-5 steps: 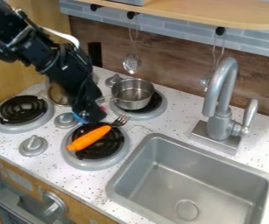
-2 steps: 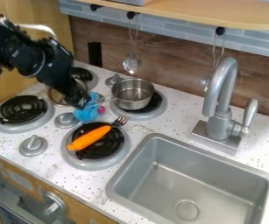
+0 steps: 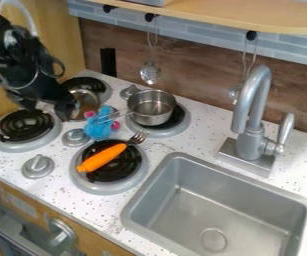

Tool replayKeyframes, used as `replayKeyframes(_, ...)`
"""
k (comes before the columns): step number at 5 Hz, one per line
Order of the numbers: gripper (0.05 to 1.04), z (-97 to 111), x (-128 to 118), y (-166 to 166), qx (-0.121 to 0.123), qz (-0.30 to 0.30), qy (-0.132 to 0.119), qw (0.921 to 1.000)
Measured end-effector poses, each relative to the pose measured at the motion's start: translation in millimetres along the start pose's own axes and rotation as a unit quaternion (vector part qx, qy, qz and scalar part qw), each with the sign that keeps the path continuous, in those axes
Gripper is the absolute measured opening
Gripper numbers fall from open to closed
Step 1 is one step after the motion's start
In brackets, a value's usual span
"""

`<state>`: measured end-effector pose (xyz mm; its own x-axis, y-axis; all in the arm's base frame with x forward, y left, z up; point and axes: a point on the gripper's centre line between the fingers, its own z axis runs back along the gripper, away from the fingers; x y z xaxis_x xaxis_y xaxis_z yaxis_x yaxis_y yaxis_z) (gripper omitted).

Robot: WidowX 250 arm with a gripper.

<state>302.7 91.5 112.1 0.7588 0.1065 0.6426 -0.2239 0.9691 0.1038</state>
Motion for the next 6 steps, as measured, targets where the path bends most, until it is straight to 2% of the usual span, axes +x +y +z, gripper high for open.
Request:
replayKeyframes(1, 1.000, -10, 5, -3, 0.022, 0.067, 0.054, 0.9961)
replayKeyframes(2, 1.000, -19, 15, -15, -0.016, 0.100, 0.089, 0.9909)
replayKeyframes(4, 1.000, -42, 35, -41, -0.102, 0.048, 0.094, 0.9892)
replayKeyframes(5, 1.000, -66, 43, -55, -0.137, -0.021, 0.097, 0.9856)
replayKeyframes(6, 1.000, -87, 47, -67, -0.149, -0.055, 0.106, 0.9817)
